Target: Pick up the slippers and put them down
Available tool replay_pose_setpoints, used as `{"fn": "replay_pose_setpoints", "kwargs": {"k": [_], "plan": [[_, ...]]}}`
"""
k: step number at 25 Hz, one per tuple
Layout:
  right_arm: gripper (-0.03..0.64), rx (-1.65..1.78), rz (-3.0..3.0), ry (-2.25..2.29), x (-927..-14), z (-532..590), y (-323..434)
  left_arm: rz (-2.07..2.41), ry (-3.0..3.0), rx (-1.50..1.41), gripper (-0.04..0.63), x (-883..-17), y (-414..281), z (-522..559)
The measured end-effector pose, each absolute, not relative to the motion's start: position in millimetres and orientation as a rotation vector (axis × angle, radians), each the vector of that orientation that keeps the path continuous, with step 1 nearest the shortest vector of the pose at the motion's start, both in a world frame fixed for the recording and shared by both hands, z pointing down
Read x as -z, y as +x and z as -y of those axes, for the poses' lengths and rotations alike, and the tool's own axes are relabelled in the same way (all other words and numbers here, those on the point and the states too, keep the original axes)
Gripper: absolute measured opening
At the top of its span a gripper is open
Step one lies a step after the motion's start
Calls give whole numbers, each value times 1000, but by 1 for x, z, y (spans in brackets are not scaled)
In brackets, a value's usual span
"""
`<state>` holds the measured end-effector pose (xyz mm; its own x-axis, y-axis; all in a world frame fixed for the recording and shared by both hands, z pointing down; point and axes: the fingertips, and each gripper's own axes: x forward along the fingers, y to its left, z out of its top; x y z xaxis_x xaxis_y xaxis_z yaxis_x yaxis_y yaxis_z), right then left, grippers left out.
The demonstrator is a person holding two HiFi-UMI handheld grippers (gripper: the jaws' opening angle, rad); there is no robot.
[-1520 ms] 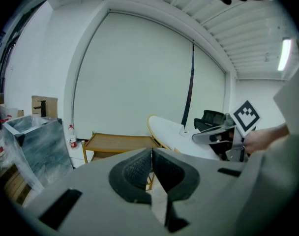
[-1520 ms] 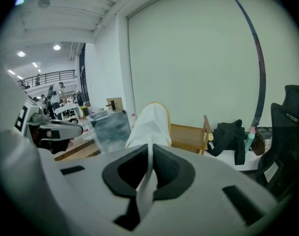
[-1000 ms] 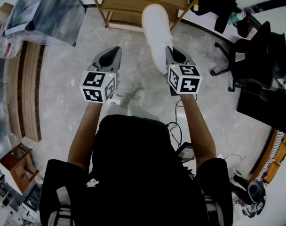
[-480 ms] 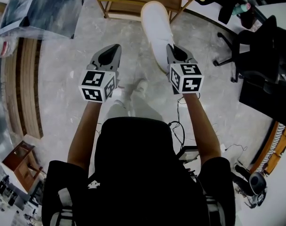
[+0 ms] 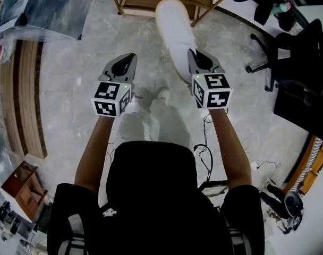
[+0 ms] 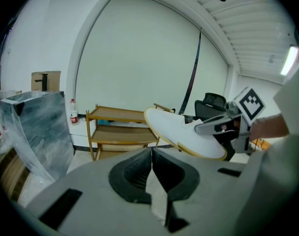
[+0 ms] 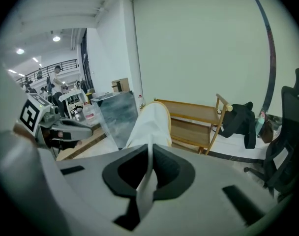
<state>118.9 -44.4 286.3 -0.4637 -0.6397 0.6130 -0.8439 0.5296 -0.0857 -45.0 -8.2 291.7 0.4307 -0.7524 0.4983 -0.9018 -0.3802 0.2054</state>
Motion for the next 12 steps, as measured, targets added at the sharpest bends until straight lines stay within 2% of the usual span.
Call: {"fn": "replay_pose_setpoints", "kwargs": {"k": [12], "plan": [[9,-453,2266,1216,-389,47,103,1342,2243,-426,8,-421,-45,0]]}}
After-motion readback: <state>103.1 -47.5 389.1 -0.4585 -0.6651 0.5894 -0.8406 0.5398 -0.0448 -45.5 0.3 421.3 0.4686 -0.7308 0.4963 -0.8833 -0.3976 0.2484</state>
